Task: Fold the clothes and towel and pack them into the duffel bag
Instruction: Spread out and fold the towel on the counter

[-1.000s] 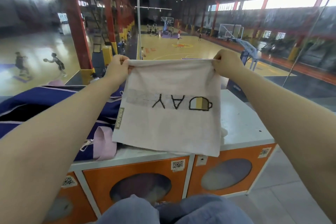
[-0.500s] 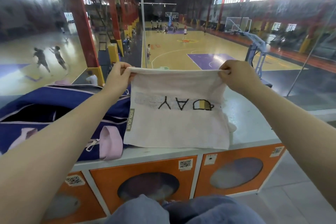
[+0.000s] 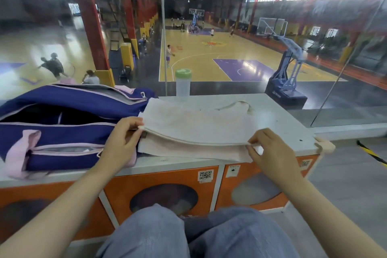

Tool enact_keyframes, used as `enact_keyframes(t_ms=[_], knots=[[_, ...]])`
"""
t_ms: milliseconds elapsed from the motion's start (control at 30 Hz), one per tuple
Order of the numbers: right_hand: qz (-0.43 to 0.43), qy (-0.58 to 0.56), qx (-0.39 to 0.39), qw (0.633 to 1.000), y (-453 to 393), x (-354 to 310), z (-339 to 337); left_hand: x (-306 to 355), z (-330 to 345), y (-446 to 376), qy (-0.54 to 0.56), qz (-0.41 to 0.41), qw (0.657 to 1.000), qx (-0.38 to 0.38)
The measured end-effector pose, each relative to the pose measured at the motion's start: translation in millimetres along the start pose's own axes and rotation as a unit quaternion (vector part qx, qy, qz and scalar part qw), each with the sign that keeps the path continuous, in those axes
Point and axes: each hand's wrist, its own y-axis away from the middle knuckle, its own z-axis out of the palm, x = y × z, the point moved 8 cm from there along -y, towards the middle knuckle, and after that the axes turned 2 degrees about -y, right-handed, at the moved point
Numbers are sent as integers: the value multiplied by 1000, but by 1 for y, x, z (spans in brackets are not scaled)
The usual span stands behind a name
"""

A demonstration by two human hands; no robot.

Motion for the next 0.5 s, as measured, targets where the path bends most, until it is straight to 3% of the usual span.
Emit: enact_keyframes(t_ms=[133,333,433,500], knots=[[9,5,-24,1000,26,6,22,0,2,19,-122,44,991,-32],[6,15,-72,997,37,14,43,-9,11,28,-324,65,940,-84],[30,-12,-86,996,37,22,51,3,13,24,-386,83,916,-73],[100,-82,-61,990,35,31,49,24,14,14,-396,89,913,-38]])
